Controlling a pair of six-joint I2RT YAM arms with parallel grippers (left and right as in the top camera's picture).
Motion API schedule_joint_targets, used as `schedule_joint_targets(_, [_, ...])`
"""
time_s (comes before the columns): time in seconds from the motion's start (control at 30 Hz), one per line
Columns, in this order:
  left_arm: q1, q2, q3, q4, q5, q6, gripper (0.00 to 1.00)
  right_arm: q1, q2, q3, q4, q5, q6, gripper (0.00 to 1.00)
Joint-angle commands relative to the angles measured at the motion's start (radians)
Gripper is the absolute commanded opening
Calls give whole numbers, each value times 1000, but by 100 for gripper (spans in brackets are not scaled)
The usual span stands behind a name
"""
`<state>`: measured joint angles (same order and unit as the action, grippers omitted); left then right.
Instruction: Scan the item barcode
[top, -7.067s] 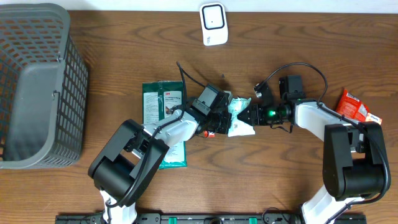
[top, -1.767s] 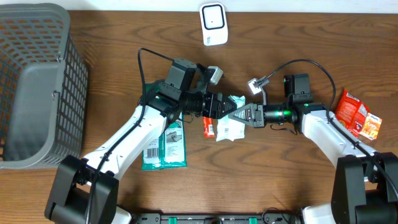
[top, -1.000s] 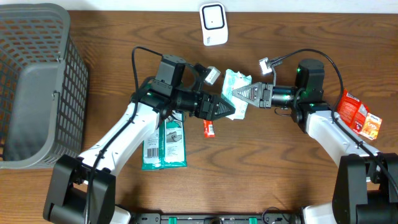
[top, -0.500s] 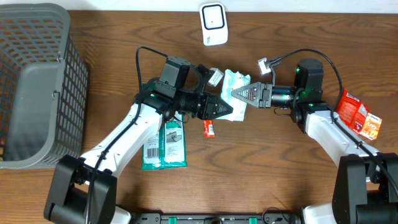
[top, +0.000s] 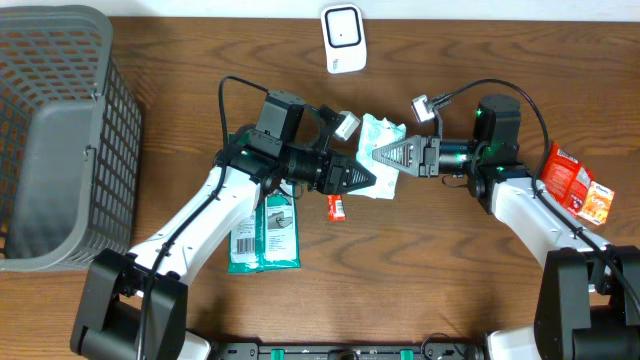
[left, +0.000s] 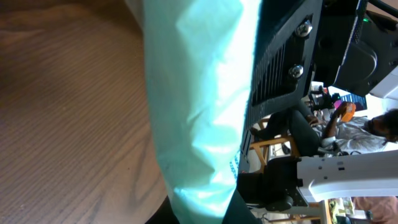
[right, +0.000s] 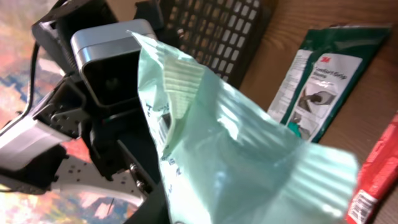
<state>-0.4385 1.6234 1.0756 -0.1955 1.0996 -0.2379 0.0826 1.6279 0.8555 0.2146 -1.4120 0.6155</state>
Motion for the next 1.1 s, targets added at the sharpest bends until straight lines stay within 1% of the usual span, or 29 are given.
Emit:
schedule_joint_targets(0.0, [15, 8, 5, 3, 23, 8, 8, 4, -14, 7, -3, -108, -57, 20])
schedule_joint_targets(0.13, [19, 8, 5, 3, 22, 9, 8, 4, -14, 7, -2, -100, -56, 13])
schedule_joint_targets(0.2, [19, 8, 5, 3, 22, 9, 8, 4, -14, 7, -2, -100, -60, 12])
schedule_joint_targets(0.27, [19, 8, 5, 3, 21, 9, 12, 4, -14, 7, -2, -100, -64, 12])
schedule_joint_targets(0.3, [19, 8, 5, 3, 16, 9, 17, 4, -14, 7, -2, -100, -71, 11])
schedule_joint_targets(0.33, [19, 8, 5, 3, 13, 10, 25, 4, -14, 7, -2, -100, -78, 10])
schedule_joint_targets(0.4, [19, 8, 5, 3, 7, 10, 47, 4, -14, 7, -2, -92, -103, 6])
schedule_joint_targets(0.47, [19, 8, 5, 3, 6, 10, 58, 4, -14, 7, -2, -69, -122, 4])
schedule_joint_targets(0.5, [19, 8, 5, 3, 6, 15, 61, 4, -14, 7, -2, -45, -124, 2])
schedule_joint_targets(0.53, [19, 8, 5, 3, 2, 20, 62, 4, -14, 7, -2, -23, -124, 1])
schedule_joint_targets(0.7, [23, 8, 5, -5, -111, 21, 69, 4, -14, 7, -2, 80, -124, 1])
schedule_joint_targets(0.83, [65, 7, 6, -5, -126, 21, 71, 4, -14, 7, -21, 178, -154, 1])
schedule_joint_targets(0.97, [129, 7, 6, -19, -149, 19, 71, 4, -14, 7, -127, 305, -240, 1])
schedule_joint_targets(1.03, [148, 7, 6, -69, -244, 19, 71, 4, -14, 7, -223, 394, -290, 1])
schedule_joint_targets(1.07, [152, 5, 6, -120, -337, 19, 72, 3, -14, 7, -294, 472, -310, 1])
